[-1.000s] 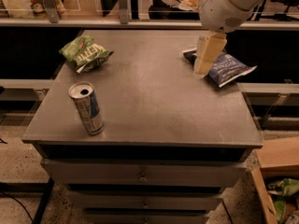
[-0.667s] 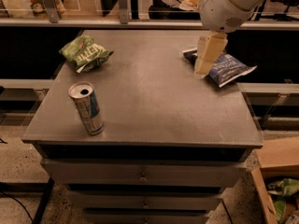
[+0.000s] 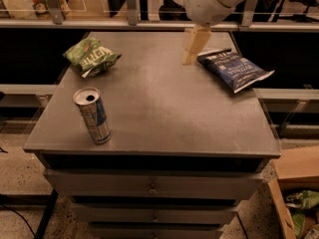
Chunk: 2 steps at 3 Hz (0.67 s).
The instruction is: Move green jalapeno chip bag near redbull can
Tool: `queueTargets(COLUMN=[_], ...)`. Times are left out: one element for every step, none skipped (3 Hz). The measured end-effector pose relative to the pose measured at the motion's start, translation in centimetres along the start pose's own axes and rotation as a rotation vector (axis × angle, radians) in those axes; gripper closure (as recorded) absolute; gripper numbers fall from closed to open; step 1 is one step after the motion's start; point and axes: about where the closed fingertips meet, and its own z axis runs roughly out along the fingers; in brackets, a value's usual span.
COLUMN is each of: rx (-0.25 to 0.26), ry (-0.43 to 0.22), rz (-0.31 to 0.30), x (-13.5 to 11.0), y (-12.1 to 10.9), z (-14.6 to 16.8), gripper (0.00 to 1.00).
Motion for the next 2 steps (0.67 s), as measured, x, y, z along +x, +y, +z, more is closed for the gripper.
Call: queueTargets(rx=[0.021,0.008], ry=[-0.068,-0.092], rz=[-0.135,-0.225], x=[-2.6,-4.9], y=[-3.2,-5.2], z=[3.2,7.5], gripper=[0.0,0.0])
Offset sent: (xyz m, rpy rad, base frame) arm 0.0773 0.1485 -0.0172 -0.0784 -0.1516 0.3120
